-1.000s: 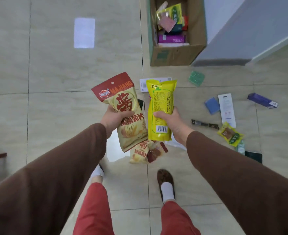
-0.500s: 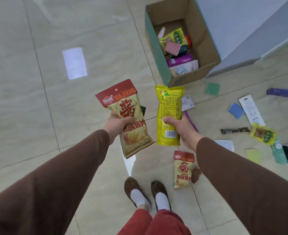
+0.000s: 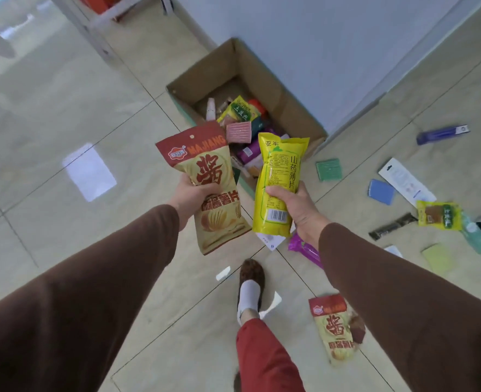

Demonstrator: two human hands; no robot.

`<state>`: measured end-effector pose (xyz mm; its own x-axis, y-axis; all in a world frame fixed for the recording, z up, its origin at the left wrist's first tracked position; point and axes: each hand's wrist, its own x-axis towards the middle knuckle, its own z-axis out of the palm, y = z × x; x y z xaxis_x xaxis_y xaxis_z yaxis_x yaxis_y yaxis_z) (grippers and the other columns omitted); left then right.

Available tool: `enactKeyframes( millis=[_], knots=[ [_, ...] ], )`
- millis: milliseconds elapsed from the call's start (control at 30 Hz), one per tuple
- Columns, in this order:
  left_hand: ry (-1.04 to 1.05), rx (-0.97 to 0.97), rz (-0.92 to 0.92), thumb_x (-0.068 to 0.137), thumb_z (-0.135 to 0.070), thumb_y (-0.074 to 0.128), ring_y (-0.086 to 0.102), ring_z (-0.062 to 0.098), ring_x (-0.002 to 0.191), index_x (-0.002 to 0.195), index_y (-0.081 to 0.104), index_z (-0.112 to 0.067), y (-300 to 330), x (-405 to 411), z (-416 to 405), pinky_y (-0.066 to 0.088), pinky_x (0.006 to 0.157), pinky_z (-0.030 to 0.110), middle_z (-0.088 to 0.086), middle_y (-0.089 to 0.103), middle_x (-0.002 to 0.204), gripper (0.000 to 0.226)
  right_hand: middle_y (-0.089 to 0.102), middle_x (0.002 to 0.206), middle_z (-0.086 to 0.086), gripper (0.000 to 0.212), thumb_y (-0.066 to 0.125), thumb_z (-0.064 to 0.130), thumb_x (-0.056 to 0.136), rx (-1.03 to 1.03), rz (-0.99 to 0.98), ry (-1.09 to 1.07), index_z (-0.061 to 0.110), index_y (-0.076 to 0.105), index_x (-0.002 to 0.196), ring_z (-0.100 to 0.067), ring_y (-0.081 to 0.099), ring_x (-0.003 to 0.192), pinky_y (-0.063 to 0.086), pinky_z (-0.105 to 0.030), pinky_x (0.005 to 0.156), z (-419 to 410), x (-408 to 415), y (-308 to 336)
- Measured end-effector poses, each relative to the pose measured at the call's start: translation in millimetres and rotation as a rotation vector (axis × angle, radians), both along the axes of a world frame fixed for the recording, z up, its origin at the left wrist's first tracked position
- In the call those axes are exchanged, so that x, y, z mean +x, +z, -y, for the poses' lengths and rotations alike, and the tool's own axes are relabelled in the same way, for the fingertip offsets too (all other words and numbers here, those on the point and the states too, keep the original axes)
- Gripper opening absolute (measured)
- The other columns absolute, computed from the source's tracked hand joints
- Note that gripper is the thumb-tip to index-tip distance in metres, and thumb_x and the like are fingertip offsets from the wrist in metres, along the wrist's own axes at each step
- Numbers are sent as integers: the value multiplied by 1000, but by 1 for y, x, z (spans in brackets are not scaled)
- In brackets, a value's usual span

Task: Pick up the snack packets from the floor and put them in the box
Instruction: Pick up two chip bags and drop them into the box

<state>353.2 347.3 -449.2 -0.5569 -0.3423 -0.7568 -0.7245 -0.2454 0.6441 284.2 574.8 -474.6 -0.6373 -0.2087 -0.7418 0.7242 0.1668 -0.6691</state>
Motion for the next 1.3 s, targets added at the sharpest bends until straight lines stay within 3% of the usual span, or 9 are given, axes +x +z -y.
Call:
enactKeyframes(
  millis=[267,400,533,633,800,933,1000,1167,1300],
  knots=[
    [-98,-64,28,75,-10,82,73,25,95,130,50,-14,-33,-141,75,62,77,40,6,72,115,63,75,116,-7,75,88,32,65,-32,59,-186,19,55,132,-28,75,101,63,-45,85,80,-81,-26],
    [-196,-99,69,75,-14,82,72,21,93,133,47,-19,-45,-210,113,60,71,37,2,70,115,67,70,109,-3,57,83,22,81,6,88,-300,18,49,127,-21,72,92,59,-32,72,116,-115,-35],
    [-377,-174,89,75,-16,83,71,17,88,130,49,-22,-60,-276,144,55,62,29,-3,69,110,64,71,120,-10,68,86,27,76,48,81,-408,15,50,133,-27,74,100,62,-46,86,143,-153,-51],
    [-521,-225,125,77,-19,81,71,20,87,120,53,-23,-72,-316,159,57,68,34,-2,70,104,51,69,126,-9,63,82,27,84,85,95,-486,17,45,134,-25,73,101,61,-40,80,158,-172,-58],
    [-742,-411,176,58,-37,82,59,29,117,140,48,-15,-90,-345,179,49,102,45,8,61,134,91,27,167,0,118,85,47,77,174,136,-482,22,10,164,-23,39,147,39,-45,114,170,-178,-64],
    [-897,-486,131,81,-32,75,40,31,139,156,25,-13,-81,-327,167,37,113,43,12,38,156,92,37,161,-6,98,82,35,84,263,119,-421,14,25,160,-27,46,140,48,-32,98,176,-158,-57],
    [-957,-485,91,84,-27,73,47,30,134,154,31,-11,-75,-315,159,41,109,40,10,47,149,83,39,161,-6,90,81,33,85,295,108,-421,18,31,159,-25,49,136,47,-31,103,175,-146,-51],
    [-1210,-547,-36,84,-28,72,56,27,119,143,46,-13,-54,-284,118,47,98,37,7,58,133,65,63,130,-5,59,68,26,95,394,102,-453,16,46,149,-6,61,79,46,-22,61,154,-116,-29],
    [-1421,-628,-140,87,-26,71,50,29,128,142,48,-14,-34,-257,72,41,102,35,9,52,143,61,66,123,-6,46,65,26,95,482,61,-449,16,56,138,-13,61,84,43,-23,58,118,-80,-11]
  ],
)
